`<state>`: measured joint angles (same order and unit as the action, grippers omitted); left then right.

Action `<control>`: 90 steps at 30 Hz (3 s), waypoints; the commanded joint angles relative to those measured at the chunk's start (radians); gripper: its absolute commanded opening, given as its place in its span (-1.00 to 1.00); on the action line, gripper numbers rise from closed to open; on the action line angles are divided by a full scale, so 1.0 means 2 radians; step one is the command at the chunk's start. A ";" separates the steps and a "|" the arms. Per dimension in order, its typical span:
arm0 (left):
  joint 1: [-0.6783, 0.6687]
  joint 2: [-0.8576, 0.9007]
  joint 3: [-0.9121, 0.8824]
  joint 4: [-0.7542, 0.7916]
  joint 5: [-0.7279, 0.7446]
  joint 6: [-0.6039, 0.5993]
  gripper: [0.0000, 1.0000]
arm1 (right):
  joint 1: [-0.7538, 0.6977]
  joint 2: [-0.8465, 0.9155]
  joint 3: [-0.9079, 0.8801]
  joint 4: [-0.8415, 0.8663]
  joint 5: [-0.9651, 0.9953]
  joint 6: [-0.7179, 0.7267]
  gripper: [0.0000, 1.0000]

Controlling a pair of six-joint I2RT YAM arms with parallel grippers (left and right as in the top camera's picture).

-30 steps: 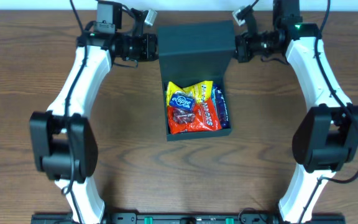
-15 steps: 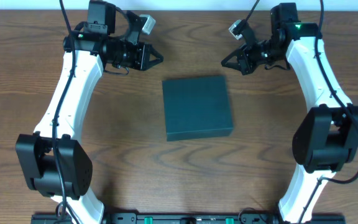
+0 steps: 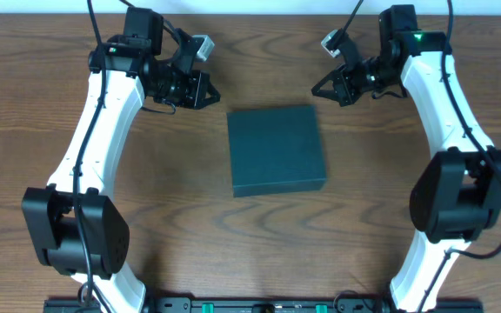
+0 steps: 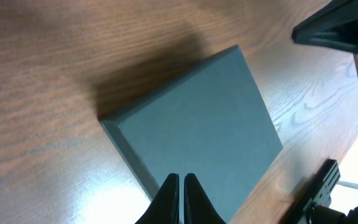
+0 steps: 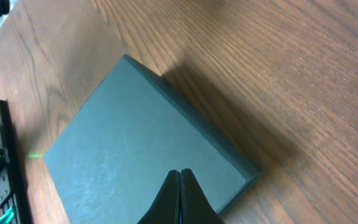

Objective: Pack container

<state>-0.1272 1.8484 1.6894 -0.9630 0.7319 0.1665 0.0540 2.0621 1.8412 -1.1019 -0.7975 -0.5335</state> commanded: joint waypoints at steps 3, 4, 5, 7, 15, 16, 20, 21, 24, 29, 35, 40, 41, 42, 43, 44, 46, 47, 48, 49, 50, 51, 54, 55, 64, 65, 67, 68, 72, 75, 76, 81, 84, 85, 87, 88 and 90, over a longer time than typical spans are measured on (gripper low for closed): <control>0.001 -0.045 0.002 -0.009 -0.005 0.011 -0.88 | 0.006 -0.057 0.005 -0.008 0.007 0.006 -0.97; 0.001 -0.054 0.002 -0.009 -0.005 0.011 -0.88 | 0.007 -0.065 0.005 -0.008 0.012 0.006 -0.97; 0.001 -0.066 0.002 -0.009 -0.006 0.011 -0.88 | 0.007 -0.074 0.005 -0.008 0.016 0.006 -0.97; 0.001 -0.092 0.002 -0.009 -0.006 0.021 -0.88 | 0.007 -0.093 0.005 -0.006 0.018 0.006 -0.97; 0.001 -0.194 0.002 -0.012 -0.063 0.029 -0.88 | 0.007 -0.163 0.005 0.023 0.018 0.006 -0.97; 0.001 -0.202 0.002 -0.012 -0.069 0.029 -0.88 | 0.007 -0.170 0.005 0.037 0.018 0.006 -0.97; 0.001 -0.218 0.002 -0.011 -0.092 0.029 -0.68 | 0.008 -0.182 0.005 0.116 0.015 0.006 0.09; 0.001 -0.219 0.002 -0.011 -0.093 0.028 -0.26 | 0.009 -0.181 0.005 0.129 0.015 0.006 0.54; 0.001 -0.218 0.002 -0.012 -0.092 0.027 0.90 | 0.006 -0.180 0.005 0.150 0.015 0.006 0.99; 0.001 -0.218 0.002 -0.016 -0.093 0.027 0.90 | 0.008 -0.180 0.005 0.153 0.023 0.006 0.98; 0.001 -0.218 0.002 -0.016 -0.093 0.027 0.90 | 0.008 -0.180 0.005 0.149 0.047 0.006 0.99; 0.001 -0.218 0.002 -0.016 -0.093 0.027 0.91 | 0.008 -0.180 0.005 0.149 0.047 0.006 0.99; 0.001 -0.218 0.002 -0.016 -0.093 0.027 0.90 | 0.008 -0.180 0.005 0.149 0.047 0.006 0.99; 0.001 -0.218 0.002 -0.016 -0.093 0.027 0.90 | 0.008 -0.180 0.005 0.149 0.047 0.006 0.98; 0.001 -0.218 0.002 -0.016 -0.093 0.027 0.91 | 0.008 -0.180 0.005 0.149 0.047 0.006 0.99; 0.001 -0.218 0.002 -0.016 -0.093 0.027 0.90 | 0.008 -0.180 0.005 0.149 0.047 0.006 0.99; 0.001 -0.218 0.002 -0.016 -0.093 0.027 0.90 | 0.008 -0.180 0.005 0.149 0.047 0.006 0.99; 0.001 -0.218 0.002 -0.016 -0.093 0.027 0.90 | 0.008 -0.180 0.005 0.149 0.047 0.006 0.98; 0.001 -0.218 0.002 -0.016 -0.093 0.027 0.90 | 0.008 -0.180 0.005 0.149 0.047 0.006 0.99; 0.001 -0.218 0.002 -0.016 -0.093 0.027 0.91 | 0.008 -0.180 0.005 0.149 0.047 0.006 0.98; 0.001 -0.218 0.002 -0.018 -0.096 0.027 0.90 | 0.008 -0.180 0.005 0.149 0.047 0.006 0.98; 0.001 -0.219 0.002 -0.021 -0.099 0.027 0.91 | 0.008 -0.180 0.005 0.149 0.047 0.006 0.99; 0.001 -0.227 0.002 -0.037 -0.099 0.027 0.90 | 0.008 -0.180 0.005 0.149 0.047 0.006 0.99; 0.001 -0.232 0.002 -0.042 -0.099 0.027 0.90 | 0.008 -0.180 0.005 0.149 0.047 0.006 0.98; 0.004 -0.344 -0.038 -0.079 -0.228 0.029 0.90 | 0.008 -0.180 0.005 0.149 0.047 0.006 0.99; 0.008 -0.360 -0.053 -0.070 -0.236 0.029 0.90 | 0.008 -0.180 0.005 0.149 0.047 0.006 0.98; 0.019 -0.399 -0.095 -0.044 -0.245 0.027 0.90 | 0.008 -0.180 0.005 0.149 0.047 0.006 0.99; 0.032 -0.428 -0.130 -0.022 -0.244 0.027 0.90 | 0.008 -0.180 0.005 0.149 0.047 0.006 0.99; 0.073 -0.513 -0.237 0.035 -0.244 0.001 0.90 | 0.008 -0.180 0.005 0.149 0.047 0.006 0.99; 0.097 -0.581 -0.322 0.066 -0.250 -0.034 0.91 | 0.008 -0.180 0.005 0.149 0.047 0.006 0.99; 0.101 -0.608 -0.355 0.071 -0.259 -0.053 0.90 | 0.008 -0.180 0.005 0.149 0.047 0.006 0.98; 0.102 -0.712 -0.471 0.098 -0.295 -0.123 0.90 | 0.008 -0.180 0.005 0.149 0.047 0.006 0.99; 0.102 -0.762 -0.528 0.120 -0.309 -0.154 0.90 | 0.008 -0.180 0.005 0.149 0.047 0.006 0.99; 0.102 -0.776 -0.543 0.126 -0.312 -0.162 0.91 | 0.008 -0.180 0.005 0.149 0.047 0.006 0.99; 0.102 -0.801 -0.574 0.136 -0.316 -0.178 0.90 | 0.008 -0.180 0.005 0.149 0.047 0.006 0.99; 0.102 -0.814 -0.589 0.140 -0.318 -0.184 0.90 | 0.008 -0.180 0.005 0.149 0.047 0.006 0.99; 0.102 -0.835 -0.618 0.151 -0.318 -0.194 0.91 | 0.008 -0.180 0.005 0.149 0.047 0.006 0.98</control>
<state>0.0711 0.2214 0.5018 -0.6800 0.1223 -0.1535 0.0601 1.7100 1.8427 -0.8028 -0.6979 -0.5259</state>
